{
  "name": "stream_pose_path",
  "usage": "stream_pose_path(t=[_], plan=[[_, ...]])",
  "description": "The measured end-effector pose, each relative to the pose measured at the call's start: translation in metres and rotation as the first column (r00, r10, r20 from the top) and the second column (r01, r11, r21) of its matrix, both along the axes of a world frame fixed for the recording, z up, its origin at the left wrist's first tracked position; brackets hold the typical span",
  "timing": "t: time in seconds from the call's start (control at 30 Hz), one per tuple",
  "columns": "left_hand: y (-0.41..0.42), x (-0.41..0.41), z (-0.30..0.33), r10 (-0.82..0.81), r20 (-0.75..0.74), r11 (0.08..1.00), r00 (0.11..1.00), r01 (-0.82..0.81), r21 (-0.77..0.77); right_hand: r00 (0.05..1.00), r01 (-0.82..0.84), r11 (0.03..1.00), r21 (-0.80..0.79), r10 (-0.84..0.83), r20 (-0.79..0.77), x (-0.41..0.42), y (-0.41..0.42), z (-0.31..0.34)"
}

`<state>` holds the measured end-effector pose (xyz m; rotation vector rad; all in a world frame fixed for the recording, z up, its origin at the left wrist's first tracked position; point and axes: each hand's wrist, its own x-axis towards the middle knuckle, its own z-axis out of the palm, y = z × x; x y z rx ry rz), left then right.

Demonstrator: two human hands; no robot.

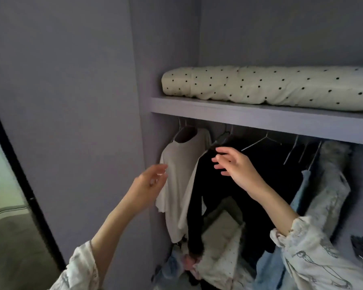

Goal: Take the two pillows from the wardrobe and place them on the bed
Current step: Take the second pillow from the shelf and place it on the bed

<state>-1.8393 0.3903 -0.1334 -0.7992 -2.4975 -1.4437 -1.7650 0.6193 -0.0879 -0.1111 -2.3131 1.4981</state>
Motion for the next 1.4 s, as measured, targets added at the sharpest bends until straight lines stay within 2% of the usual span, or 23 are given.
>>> stream_pose_path(t=[0.1,0.2,0.33,0.4,0.47,0.6,0.67,0.73,0.8,0.9,1.03,1.23,1.4], plan=[[0.046,-0.037,0.027,-0.145,-0.067,0.989,0.987,0.147,0.027,0.995,0.079,0.997,0.008,-0.078,-0.062,-0.016,0.021,0.017],[0.087,-0.073,0.051,-0.225,-0.161,0.974,0.961,0.225,-0.014,0.978,0.178,0.983,0.045,-0.172,-0.118,-0.038,0.042,0.034],[0.131,-0.123,0.081,-0.323,-0.264,0.946,0.909,0.320,-0.055,0.923,0.356,0.903,0.242,-0.300,-0.239,-0.070,0.067,0.062],[0.150,-0.146,0.098,-0.360,-0.333,0.932,0.871,0.351,-0.088,0.870,0.472,0.801,0.367,-0.355,-0.344,-0.087,0.079,0.082],[0.166,-0.167,0.118,-0.373,-0.472,0.926,0.799,0.356,-0.128,0.806,0.582,0.662,0.472,-0.392,-0.444,-0.105,0.090,0.102],[0.198,-0.207,0.154,-0.295,-0.710,0.948,0.639,0.287,-0.135,0.698,0.714,0.379,0.588,-0.438,-0.566,-0.135,0.110,0.125],[0.212,-0.227,0.164,-0.296,-0.742,0.955,0.601,0.198,-0.220,0.700,0.698,0.266,0.665,-0.448,-0.556,-0.150,0.119,0.129],[0.226,-0.247,0.168,-0.313,-0.775,0.941,0.549,0.072,-0.330,0.729,0.621,0.184,0.762,-0.494,-0.475,-0.164,0.127,0.132],[0.238,-0.265,0.171,-0.301,-0.811,0.927,0.502,-0.046,-0.372,0.738,0.522,0.101,0.847,-0.551,-0.389,-0.175,0.139,0.134],[0.255,-0.286,0.179,-0.259,-0.802,0.909,0.538,-0.146,-0.391,0.707,0.417,-0.042,0.908,-0.613,-0.353,-0.185,0.158,0.138],[0.269,-0.293,0.188,-0.230,-0.807,0.927,0.544,-0.131,-0.352,0.679,0.410,-0.105,0.906,-0.628,-0.380,-0.199,0.166,0.147],[0.264,-0.280,0.174,-0.185,-0.852,0.955,0.490,-0.114,-0.273,0.674,0.462,-0.143,0.875,-0.585,-0.452,-0.202,0.161,0.132],[0.253,-0.248,0.173,-0.171,-0.844,0.934,0.508,-0.190,-0.303,0.689,0.463,-0.114,0.879,-0.577,-0.438,-0.186,0.149,0.129]])
